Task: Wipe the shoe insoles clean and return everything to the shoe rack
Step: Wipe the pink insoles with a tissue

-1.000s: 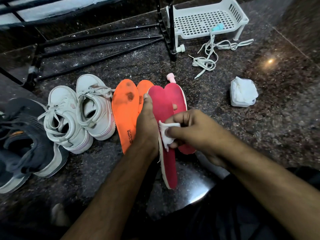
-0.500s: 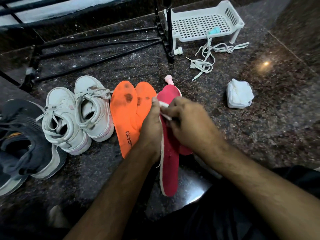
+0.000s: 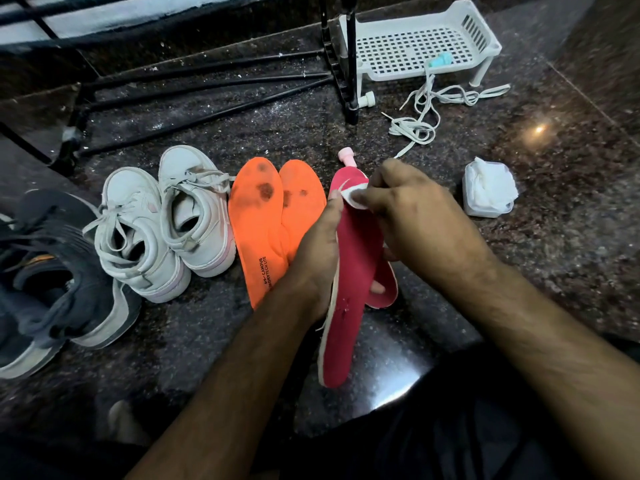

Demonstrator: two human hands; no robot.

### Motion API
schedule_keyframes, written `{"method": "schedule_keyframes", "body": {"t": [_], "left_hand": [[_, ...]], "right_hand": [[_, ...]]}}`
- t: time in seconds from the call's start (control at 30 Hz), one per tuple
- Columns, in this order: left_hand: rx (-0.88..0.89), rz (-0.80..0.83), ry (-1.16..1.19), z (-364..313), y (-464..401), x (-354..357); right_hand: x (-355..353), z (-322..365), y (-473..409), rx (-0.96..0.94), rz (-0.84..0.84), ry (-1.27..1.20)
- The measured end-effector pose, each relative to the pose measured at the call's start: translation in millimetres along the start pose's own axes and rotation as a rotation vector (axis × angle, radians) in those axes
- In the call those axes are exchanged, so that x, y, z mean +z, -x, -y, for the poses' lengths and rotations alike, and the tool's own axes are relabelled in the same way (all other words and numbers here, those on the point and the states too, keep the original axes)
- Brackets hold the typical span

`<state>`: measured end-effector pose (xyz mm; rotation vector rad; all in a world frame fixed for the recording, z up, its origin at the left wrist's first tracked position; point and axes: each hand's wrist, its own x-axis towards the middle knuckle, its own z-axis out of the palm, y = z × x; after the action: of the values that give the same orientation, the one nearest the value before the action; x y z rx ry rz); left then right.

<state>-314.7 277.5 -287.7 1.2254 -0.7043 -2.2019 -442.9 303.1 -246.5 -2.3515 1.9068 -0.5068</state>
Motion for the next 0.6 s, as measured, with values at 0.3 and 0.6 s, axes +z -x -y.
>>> {"method": "schedule_keyframes", "body": {"t": [0.3, 0.6], "left_hand": [[0.112, -0.184, -0.084, 1.8, -6.0, -25.2], [0.451, -0.154, -0.084, 70.5, -299.4, -257.8]], "right_hand": [[18.7, 32.6, 11.4, 0.094, 0.398, -0.374], [13.9, -11.5, 6.7, 0.468, 0.064, -0.808]]}}
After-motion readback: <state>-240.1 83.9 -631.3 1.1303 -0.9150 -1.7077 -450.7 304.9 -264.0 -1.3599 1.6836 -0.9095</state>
